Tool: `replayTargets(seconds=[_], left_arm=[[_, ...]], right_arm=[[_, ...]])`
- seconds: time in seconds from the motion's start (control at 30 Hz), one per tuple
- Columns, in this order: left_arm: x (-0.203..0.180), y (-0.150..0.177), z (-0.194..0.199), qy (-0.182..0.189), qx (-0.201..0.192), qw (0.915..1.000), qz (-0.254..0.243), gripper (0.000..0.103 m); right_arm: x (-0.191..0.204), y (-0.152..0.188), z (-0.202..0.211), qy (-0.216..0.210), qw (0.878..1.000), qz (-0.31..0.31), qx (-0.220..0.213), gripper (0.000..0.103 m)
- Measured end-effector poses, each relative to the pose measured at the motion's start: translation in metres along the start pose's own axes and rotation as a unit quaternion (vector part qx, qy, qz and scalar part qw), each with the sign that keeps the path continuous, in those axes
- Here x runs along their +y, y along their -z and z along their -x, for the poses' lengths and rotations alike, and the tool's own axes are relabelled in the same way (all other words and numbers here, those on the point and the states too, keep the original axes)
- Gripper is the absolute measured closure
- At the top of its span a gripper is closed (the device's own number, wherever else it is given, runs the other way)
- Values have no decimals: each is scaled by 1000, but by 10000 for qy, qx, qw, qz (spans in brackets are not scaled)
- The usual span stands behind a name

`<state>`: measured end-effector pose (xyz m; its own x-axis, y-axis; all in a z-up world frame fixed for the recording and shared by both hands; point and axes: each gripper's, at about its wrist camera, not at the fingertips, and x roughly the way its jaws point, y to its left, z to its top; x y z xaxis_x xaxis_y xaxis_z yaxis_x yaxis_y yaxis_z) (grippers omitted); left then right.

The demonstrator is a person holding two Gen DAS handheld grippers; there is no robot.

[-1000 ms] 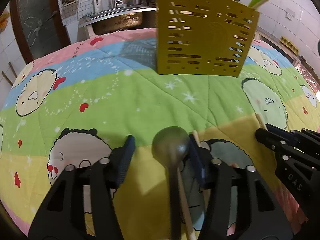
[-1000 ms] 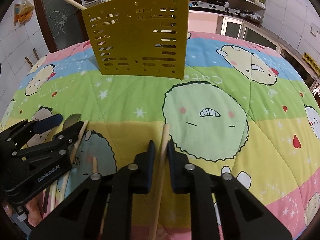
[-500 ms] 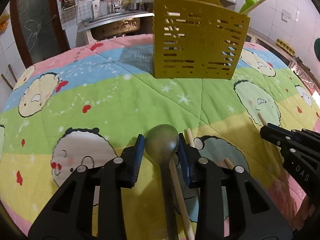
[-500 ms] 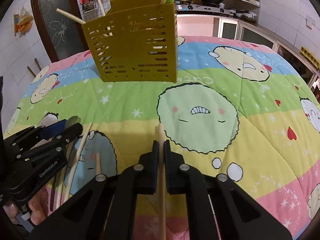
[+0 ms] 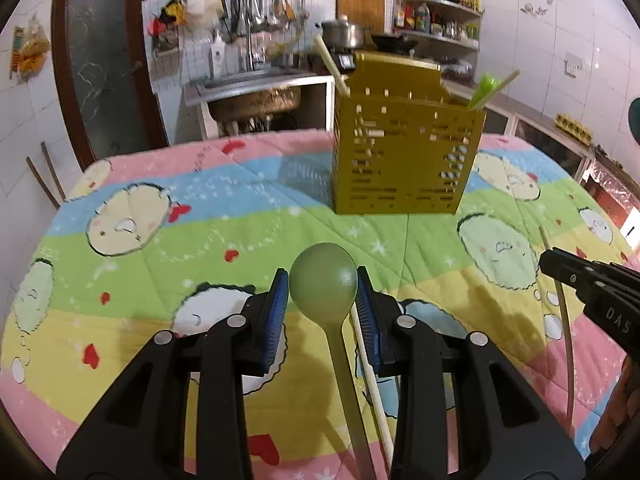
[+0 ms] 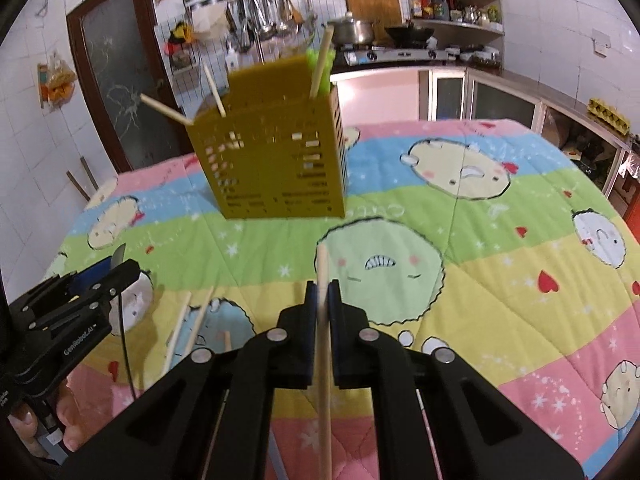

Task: Organize utensils
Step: 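Lift the green spoon and the chopstick up toward the holder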

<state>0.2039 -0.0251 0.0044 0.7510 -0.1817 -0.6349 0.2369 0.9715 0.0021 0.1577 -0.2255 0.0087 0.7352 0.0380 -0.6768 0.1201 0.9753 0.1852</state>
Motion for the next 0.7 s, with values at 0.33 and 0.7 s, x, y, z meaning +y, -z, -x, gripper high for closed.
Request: replayTargets(seconds=[0.33,0.7], left_arm=[[-7,1,34,-74,-474,9988,-134,71],[-7,5,58,-134,-709,9973,-99,71]], right_arm=[[-8,-5,43,-51,9976,-121,-675,97],[-15,-3,82,-88,9922,-187,-1228,97]])
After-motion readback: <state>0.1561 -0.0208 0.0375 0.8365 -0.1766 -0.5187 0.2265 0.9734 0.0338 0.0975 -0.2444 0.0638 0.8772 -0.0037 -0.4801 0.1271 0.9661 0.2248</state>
